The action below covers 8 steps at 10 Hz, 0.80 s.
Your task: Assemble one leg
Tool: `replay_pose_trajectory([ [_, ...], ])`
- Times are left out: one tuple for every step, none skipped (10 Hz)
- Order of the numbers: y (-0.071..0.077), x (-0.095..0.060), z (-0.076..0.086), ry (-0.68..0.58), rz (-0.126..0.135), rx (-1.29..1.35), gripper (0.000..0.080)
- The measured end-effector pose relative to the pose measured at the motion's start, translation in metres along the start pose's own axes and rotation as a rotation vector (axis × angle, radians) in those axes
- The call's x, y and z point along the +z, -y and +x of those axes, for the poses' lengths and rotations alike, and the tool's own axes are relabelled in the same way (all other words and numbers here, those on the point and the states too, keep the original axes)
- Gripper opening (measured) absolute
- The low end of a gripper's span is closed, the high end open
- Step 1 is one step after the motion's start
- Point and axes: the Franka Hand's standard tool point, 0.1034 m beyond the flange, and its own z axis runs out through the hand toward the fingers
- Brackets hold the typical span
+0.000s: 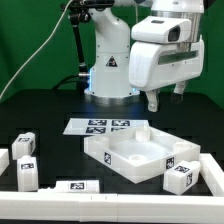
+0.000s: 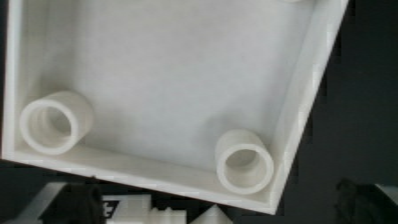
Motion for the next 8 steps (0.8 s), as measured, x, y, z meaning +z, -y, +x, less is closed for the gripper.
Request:
replay_pose_trajectory([
  [0.000,0.001,0.000,0.001,0.001,0.000,0.0650],
  [0.001,0.003,-0.001,0.002,0.003,0.000,0.0650],
  [0.008,0.015,-0.002,-0.019,0.000,0.014,0.0650],
  [0.021,0.034,-0.007,-0.015,0.016,0.030,0.0650],
  [0.026,0.045,-0.006,-0.019,0.023,0.029,0.0650],
  [0.028,0.053,-0.005,-0.026,0.025,0.028,0.0650],
  [0.029,0.060,-0.006,-0.029,0.029,0.028,0.0650],
  [0.030,0.067,-0.006,-0.034,0.031,0.031,0.0650],
])
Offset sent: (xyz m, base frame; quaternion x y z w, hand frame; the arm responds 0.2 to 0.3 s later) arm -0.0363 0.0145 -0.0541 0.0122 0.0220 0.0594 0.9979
